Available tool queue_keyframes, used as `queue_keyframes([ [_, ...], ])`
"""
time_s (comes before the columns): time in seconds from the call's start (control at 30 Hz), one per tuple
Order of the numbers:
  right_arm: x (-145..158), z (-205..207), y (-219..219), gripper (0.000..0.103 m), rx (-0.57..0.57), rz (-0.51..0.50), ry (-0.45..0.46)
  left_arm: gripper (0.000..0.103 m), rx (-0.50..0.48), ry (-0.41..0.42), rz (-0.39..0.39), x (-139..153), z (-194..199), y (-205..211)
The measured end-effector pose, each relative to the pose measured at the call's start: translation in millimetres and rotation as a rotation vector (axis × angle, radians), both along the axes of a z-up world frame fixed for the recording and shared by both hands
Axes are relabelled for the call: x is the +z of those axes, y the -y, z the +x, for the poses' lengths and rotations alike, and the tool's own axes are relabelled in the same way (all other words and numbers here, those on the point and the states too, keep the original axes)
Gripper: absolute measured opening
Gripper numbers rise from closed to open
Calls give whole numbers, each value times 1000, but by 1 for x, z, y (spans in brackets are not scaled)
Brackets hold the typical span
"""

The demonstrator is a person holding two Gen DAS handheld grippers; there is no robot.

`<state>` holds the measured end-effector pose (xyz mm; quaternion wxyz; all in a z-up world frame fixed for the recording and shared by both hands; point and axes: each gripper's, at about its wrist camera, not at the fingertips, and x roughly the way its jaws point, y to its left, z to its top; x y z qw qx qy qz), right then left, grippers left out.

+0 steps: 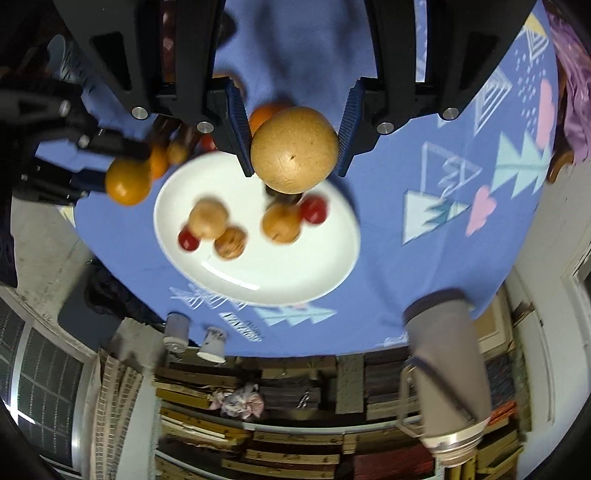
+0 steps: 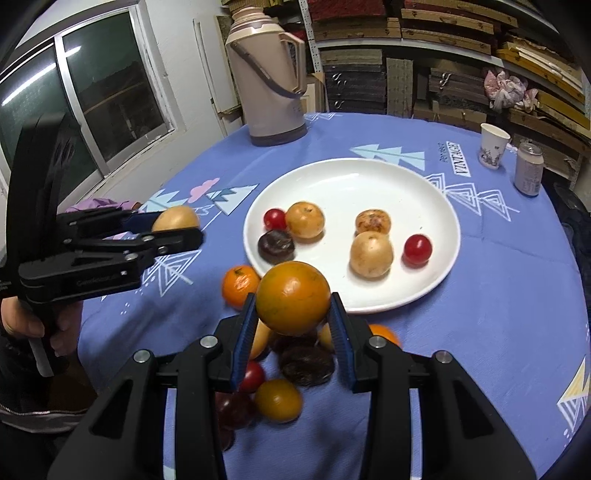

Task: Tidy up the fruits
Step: 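Carry both fruits onto the white plate and open both tools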

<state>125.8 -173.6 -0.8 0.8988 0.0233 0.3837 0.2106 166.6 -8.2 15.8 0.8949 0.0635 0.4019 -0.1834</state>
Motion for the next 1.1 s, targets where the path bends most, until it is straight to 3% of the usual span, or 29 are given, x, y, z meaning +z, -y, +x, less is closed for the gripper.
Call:
queue_keyframes([
  [0.43,0,61,24,38,-49,-25,24,44,38,-39,-8,-11,61,33],
  [1.0,-35,152,29,39,-116,-30,-37,44,66,-124,-8,-46,136,61],
  [1.07,-38,156,32,43,-138,-37,-29,45,68,-127,5,-51,140,62],
  [1.1,-39,159,34,52,-150,-36,-30,45,71,-127,10,-53,142,62],
])
